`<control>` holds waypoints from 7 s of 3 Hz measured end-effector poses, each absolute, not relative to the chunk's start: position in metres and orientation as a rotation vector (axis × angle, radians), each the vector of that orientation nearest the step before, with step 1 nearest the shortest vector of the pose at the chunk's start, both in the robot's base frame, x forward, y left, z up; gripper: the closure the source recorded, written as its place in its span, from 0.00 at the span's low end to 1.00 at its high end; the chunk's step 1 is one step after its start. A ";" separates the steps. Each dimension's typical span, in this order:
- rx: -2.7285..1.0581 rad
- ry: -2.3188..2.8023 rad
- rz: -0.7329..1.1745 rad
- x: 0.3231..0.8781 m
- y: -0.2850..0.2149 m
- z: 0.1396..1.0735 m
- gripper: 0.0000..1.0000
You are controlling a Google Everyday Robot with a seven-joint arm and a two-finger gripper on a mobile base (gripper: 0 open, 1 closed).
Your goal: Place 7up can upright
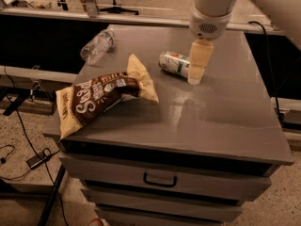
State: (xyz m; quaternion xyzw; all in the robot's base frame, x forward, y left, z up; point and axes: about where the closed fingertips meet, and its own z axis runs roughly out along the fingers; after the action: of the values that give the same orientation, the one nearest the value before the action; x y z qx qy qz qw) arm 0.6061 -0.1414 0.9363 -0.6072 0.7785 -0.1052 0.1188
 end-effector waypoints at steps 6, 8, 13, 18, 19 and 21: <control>-1.542 2.490 -0.229 0.730 -0.106 0.861 0.18; -1.654 2.502 -0.107 0.727 -0.097 0.834 0.64; -1.650 2.243 0.123 0.685 -0.085 0.913 1.00; -1.436 1.721 0.586 0.636 -0.115 0.986 1.00; -1.391 1.694 0.644 0.638 -0.114 0.981 1.00; -1.006 1.426 0.949 0.637 -0.126 0.962 1.00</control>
Offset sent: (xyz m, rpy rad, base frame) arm 0.1338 0.0513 -0.0495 -0.1119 -0.0185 -0.0444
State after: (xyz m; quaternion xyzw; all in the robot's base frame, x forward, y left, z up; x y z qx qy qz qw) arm 0.6370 -0.1256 0.9615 -0.4242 0.6015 0.4004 0.5459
